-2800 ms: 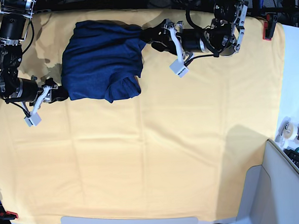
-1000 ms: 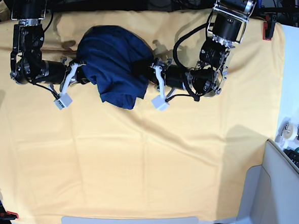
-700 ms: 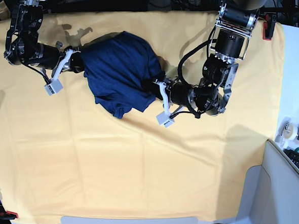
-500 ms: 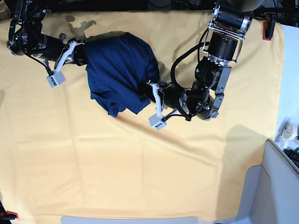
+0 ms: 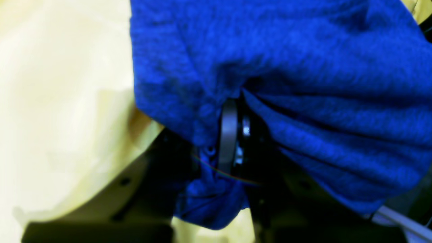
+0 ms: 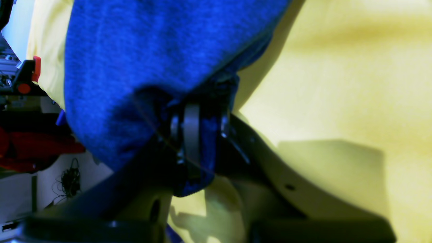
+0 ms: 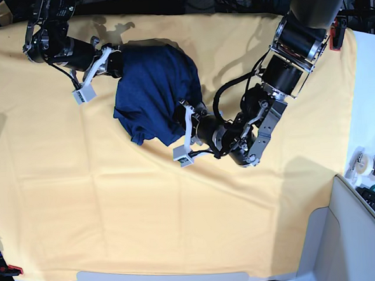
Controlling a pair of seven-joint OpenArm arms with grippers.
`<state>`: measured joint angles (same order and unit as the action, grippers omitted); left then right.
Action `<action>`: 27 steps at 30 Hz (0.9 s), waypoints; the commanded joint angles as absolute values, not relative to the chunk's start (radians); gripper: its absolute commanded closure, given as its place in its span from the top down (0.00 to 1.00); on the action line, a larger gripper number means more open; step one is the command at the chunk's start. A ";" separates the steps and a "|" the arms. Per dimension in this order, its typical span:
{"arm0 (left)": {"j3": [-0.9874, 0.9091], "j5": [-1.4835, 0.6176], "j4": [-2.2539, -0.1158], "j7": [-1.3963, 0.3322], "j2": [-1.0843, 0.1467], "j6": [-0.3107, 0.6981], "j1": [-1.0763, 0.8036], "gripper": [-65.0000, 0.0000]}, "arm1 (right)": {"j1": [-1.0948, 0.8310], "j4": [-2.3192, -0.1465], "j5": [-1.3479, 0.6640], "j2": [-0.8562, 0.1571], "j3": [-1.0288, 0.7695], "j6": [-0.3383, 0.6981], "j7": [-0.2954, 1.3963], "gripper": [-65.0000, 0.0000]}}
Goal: Fold the T-shirt properly
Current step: 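Lift and rotate the bundle with both grippers, then release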
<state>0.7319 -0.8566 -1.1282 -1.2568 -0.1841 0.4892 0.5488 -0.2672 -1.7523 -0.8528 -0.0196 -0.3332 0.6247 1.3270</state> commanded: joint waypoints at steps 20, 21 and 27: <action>0.727 -0.796 -1.141 -1.265 -0.268 0.476 0.613 0.00 | -0.213 -1.771 -0.639 -0.048 -0.269 0.630 1.337 0.02; 0.723 -0.796 -1.141 -1.264 -0.268 0.476 0.613 0.00 | -0.213 -1.782 -0.638 -0.047 -0.269 0.630 1.337 0.02; 0.717 -0.799 -1.152 -1.245 -0.269 0.476 0.615 0.30 | -0.220 -1.917 -0.638 -0.051 -0.266 0.470 1.337 0.16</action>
